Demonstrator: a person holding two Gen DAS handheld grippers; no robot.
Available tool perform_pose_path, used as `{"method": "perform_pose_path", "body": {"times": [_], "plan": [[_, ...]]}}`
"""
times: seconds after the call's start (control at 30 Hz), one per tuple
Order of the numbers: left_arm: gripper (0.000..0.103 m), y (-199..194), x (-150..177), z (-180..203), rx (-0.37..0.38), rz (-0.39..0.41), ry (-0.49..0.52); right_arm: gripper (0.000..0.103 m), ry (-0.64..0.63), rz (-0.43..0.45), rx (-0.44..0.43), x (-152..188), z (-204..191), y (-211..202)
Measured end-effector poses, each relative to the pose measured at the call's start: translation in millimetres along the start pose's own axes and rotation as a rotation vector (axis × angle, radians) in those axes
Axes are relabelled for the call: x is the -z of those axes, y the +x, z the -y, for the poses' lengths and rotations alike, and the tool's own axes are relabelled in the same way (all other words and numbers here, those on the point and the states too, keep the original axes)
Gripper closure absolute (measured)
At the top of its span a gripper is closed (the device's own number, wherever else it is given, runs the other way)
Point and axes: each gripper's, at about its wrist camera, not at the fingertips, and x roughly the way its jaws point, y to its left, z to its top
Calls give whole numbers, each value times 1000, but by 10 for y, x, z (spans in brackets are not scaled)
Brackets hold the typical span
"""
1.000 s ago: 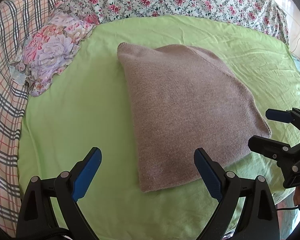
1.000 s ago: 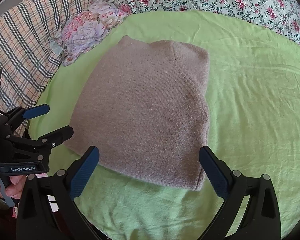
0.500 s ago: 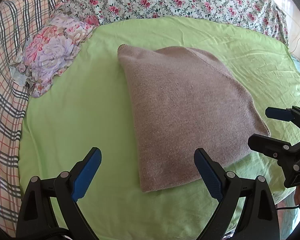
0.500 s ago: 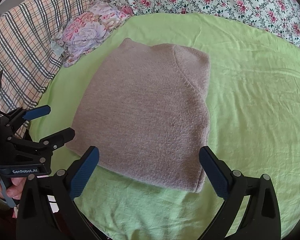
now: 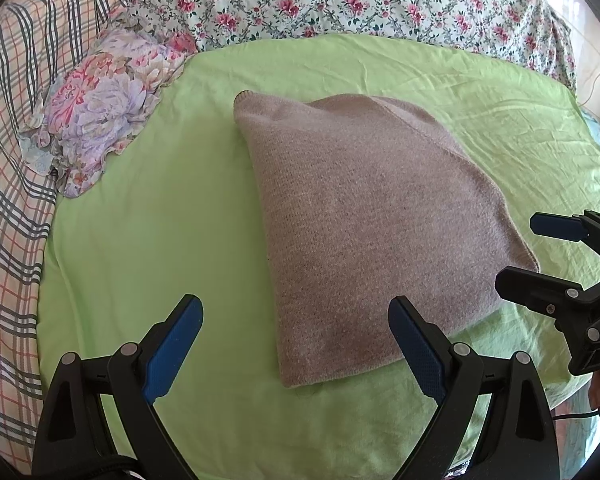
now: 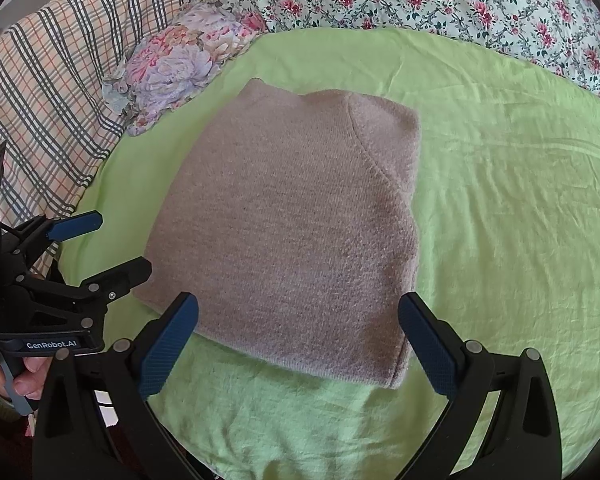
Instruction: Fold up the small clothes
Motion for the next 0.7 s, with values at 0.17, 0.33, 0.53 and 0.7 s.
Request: {"method": "perform_pose_path", "body": {"times": [0.17,0.33,0.53,0.7], "plan": [[9,-4,-2,3,1,1,-1,3,1,1,0,5,-3,-1],[9,-9,-11,9,0,0,-1,3,-1,1,-3,-20,6,-11],[9,-14,-17,9,2,1,-2,3,-7,0,-3,-46,-5,-21],[9,-18,-19,10,1,2,-1,3,-5,1,1,-41,-25,-22]]}}
